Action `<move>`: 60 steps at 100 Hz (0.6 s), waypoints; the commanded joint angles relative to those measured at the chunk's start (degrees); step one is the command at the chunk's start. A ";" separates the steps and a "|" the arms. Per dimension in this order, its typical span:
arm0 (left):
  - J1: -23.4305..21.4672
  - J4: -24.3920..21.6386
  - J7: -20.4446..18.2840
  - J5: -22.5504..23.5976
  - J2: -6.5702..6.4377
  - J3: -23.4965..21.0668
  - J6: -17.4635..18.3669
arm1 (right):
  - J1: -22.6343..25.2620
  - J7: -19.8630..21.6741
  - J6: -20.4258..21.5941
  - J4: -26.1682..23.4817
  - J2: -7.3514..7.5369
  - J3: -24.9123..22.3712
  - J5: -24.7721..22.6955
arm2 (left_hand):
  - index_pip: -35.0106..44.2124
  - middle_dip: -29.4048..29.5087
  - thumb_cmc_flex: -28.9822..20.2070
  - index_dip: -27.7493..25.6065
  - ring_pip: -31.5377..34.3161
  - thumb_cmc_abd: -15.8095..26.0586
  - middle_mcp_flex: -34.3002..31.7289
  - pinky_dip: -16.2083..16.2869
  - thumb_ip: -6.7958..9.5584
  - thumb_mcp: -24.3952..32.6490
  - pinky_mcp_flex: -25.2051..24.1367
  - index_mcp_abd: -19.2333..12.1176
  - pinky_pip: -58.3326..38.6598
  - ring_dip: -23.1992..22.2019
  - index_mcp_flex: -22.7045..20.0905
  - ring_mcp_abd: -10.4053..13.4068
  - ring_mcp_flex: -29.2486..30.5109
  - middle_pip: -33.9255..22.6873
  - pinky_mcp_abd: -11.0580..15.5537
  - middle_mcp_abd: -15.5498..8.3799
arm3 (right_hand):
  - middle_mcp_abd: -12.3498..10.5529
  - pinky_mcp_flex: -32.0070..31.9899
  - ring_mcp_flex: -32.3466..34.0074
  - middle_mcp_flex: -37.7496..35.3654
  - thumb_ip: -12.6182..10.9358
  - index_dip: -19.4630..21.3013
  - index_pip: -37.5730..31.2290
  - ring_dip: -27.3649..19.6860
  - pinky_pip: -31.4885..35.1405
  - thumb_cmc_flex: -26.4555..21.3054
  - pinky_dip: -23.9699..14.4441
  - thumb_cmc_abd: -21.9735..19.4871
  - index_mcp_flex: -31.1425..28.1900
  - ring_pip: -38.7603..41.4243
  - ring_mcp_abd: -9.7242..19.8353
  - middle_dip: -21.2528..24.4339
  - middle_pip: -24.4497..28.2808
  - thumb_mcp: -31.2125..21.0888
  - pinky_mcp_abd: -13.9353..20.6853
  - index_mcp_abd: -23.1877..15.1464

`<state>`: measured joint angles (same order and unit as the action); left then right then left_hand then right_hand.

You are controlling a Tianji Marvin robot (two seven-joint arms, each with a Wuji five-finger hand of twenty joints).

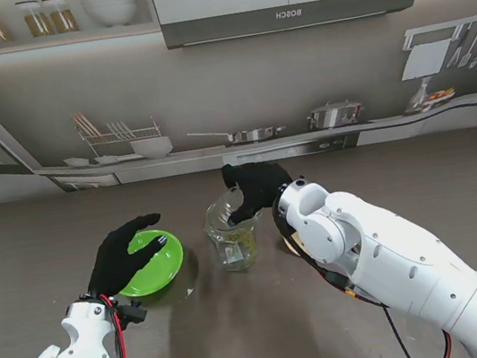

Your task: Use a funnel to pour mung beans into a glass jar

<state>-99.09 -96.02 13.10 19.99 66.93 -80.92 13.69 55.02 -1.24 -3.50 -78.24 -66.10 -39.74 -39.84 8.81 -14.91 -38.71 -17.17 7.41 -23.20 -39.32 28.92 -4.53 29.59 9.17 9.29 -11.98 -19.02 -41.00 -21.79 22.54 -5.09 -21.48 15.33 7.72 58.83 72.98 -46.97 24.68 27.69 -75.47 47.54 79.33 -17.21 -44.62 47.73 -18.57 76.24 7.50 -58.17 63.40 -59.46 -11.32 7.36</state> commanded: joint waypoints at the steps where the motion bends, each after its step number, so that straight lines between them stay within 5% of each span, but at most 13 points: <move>1: -0.17 -0.54 -1.07 0.21 0.05 -0.17 -0.16 | -1.50 -0.30 0.18 1.16 -1.06 0.69 0.45 | 0.11 0.10 -1.05 -0.26 -0.60 1.75 -0.59 0.65 1.55 -1.01 -0.77 -0.74 1.17 0.04 -0.65 0.42 0.99 0.24 1.32 -0.30 | -11.16 1.03 2.88 -3.25 -5.67 2.96 -10.65 0.34 1.51 -16.12 0.40 -10.47 -2.28 0.83 2.21 0.75 3.90 -13.27 1.13 -4.38; 60: -0.06 -0.12 -1.07 0.30 0.04 -0.37 0.27 | -7.65 -3.43 2.40 11.53 -4.55 7.86 4.79 | 0.16 0.09 -1.01 -0.29 -0.58 1.71 -0.63 0.62 1.54 -1.01 -0.80 -0.79 1.19 0.04 -0.73 0.34 1.00 0.22 1.38 -0.34 | -12.28 -0.40 2.90 -3.01 -5.81 2.62 -10.47 -0.90 0.58 -15.45 0.23 -10.86 -2.17 -1.15 1.59 1.09 3.00 -12.89 0.79 -5.67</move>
<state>-98.99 -96.00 12.96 20.27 66.89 -81.12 13.82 47.75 -5.43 -1.62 -66.89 -70.08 -32.24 -35.01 8.83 -14.91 -38.71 -17.17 7.41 -23.20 -39.32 28.92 -4.53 29.59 9.16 9.29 -11.98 -19.02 -41.02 -21.79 22.54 -5.09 -21.48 15.33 7.72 58.16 72.98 -46.98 24.68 27.69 -75.47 47.27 79.34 -17.38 -44.61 47.72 -18.56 75.28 7.14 -57.90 63.00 -59.46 -11.32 7.36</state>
